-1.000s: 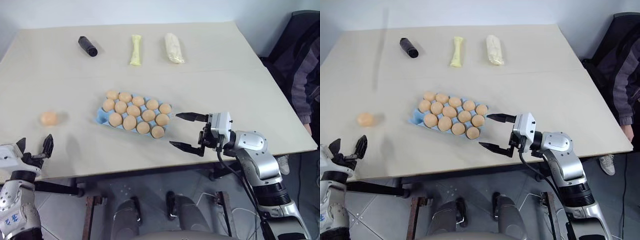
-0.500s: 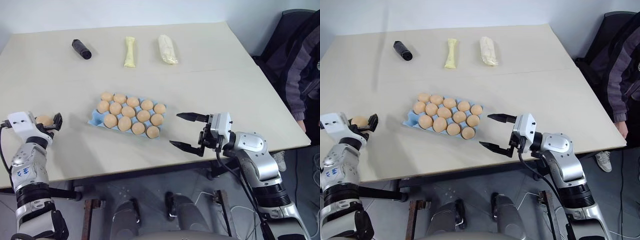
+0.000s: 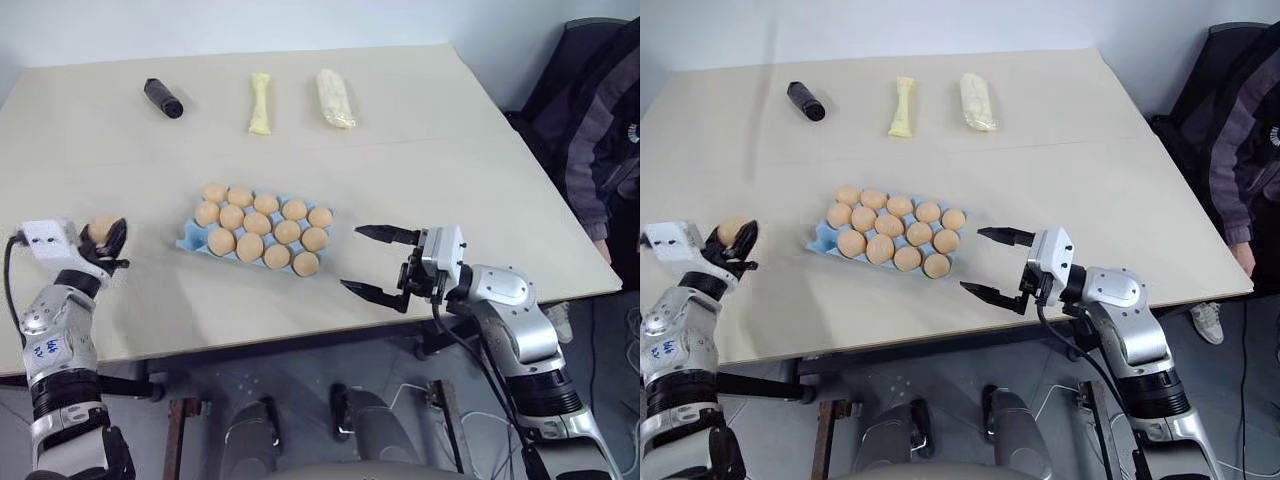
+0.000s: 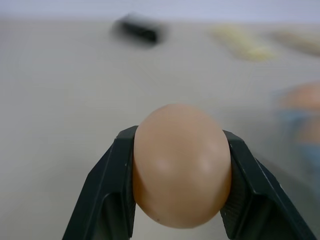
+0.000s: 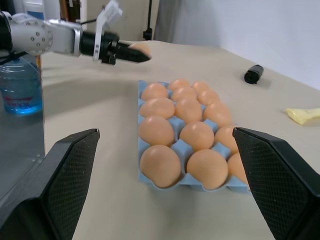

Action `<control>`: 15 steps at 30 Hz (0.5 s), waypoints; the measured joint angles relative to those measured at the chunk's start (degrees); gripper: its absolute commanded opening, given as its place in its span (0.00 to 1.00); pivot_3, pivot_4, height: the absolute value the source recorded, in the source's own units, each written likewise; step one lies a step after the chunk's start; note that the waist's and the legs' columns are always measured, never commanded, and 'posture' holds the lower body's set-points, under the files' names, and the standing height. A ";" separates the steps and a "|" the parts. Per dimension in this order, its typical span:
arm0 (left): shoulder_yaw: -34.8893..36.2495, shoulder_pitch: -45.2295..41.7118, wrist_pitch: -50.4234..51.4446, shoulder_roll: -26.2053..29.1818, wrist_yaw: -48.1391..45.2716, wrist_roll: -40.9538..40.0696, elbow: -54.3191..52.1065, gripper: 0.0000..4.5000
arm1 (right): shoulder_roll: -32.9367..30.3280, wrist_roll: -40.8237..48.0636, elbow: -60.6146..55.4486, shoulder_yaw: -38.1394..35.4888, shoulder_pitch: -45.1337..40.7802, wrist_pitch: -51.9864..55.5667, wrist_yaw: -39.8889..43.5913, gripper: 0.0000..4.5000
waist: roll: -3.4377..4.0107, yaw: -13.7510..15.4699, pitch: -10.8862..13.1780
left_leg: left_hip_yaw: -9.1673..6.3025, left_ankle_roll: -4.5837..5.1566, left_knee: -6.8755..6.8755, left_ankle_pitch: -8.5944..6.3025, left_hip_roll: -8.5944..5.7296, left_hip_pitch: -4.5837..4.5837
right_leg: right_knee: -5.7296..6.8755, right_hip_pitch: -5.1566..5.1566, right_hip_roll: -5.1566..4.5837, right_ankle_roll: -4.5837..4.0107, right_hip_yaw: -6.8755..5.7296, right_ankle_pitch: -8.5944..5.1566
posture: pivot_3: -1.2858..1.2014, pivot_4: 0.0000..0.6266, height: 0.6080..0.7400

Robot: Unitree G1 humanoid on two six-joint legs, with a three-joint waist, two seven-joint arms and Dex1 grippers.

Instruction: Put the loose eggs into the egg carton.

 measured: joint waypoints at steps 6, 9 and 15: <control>-7.22 0.68 1.78 -0.84 -5.36 0.21 -5.89 0.38 | -0.01 -0.20 0.01 -0.01 0.02 0.00 -0.02 1.00 | 0.00 -0.41 0.00 | -0.06 0.01 0.10 0.00 -0.06 0.03 | 0.07 -0.01 0.04 -0.04 0.15 -0.02 | 0.52 0.24 1.00; -8.61 0.68 2.67 -0.86 -5.45 0.99 -5.51 0.38 | -0.01 -0.32 0.00 -0.05 0.36 0.00 -0.41 1.00 | 0.00 -0.45 0.00 | -0.18 0.01 0.12 0.01 -0.10 0.06 | 0.19 -0.05 0.07 -0.03 0.18 -0.01 | 0.52 0.24 1.00; -9.95 0.15 3.46 -0.86 -5.85 1.74 -4.51 0.80 | -0.07 -0.28 -0.73 -0.93 1.99 0.05 -1.34 1.00 | -0.01 -0.26 0.00 | -0.29 0.01 0.19 0.02 -0.23 0.06 | 0.23 -0.05 0.01 -0.05 0.21 -0.03 | 0.52 0.24 1.00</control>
